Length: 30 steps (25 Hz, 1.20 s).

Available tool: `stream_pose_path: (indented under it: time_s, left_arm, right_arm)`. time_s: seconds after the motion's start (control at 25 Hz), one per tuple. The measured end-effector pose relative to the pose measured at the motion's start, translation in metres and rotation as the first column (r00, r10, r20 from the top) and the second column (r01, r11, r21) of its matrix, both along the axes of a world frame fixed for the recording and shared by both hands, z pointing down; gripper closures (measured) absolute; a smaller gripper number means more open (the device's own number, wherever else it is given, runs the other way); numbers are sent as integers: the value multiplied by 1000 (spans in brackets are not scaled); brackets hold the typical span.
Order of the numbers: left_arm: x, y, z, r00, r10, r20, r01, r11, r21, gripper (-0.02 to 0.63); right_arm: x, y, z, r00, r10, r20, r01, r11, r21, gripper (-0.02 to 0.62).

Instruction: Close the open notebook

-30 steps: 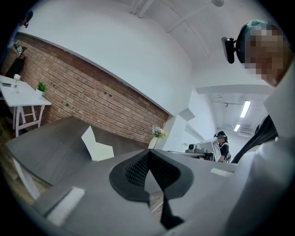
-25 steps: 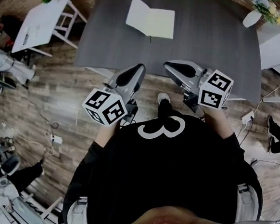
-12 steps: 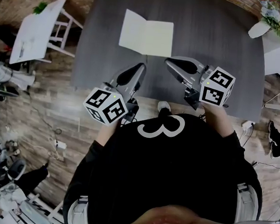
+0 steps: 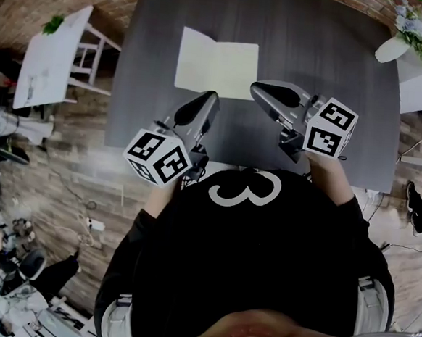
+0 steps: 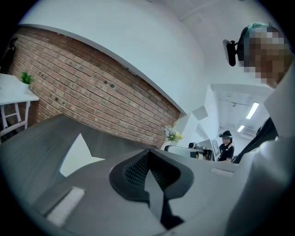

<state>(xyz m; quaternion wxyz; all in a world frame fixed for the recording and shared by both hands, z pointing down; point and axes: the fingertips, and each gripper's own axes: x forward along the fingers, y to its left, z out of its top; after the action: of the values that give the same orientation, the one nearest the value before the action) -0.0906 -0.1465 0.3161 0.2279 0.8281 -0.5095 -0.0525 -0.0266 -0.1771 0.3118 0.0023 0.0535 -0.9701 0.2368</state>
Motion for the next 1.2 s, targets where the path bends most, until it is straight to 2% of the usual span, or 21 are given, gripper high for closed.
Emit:
stream_pose_path:
  time_s: [0.32,0.6,1.0,1.2]
  left_arm:
    - [-28,-12,2,998,69,-11,-69,998,-3,588]
    - [-60,-21,7,991,134,10,-134,991,0,588]
    - [-111,-44,23,992,126,1,-126,992,6,588]
    - [-129,-56,33,993,106,45,-107,994,10,588]
  right_arm:
    - [-24,-9,1,996,92,-14,-93,996,-8,594]
    - [-39,-14,4,980,198,-33,-199,980,-7,594]
    - [-42,-13,22,948,309,-76,-311,951,-8,594]
    - [-39,-16,32,933,350,-87,-353,936,-22,594]
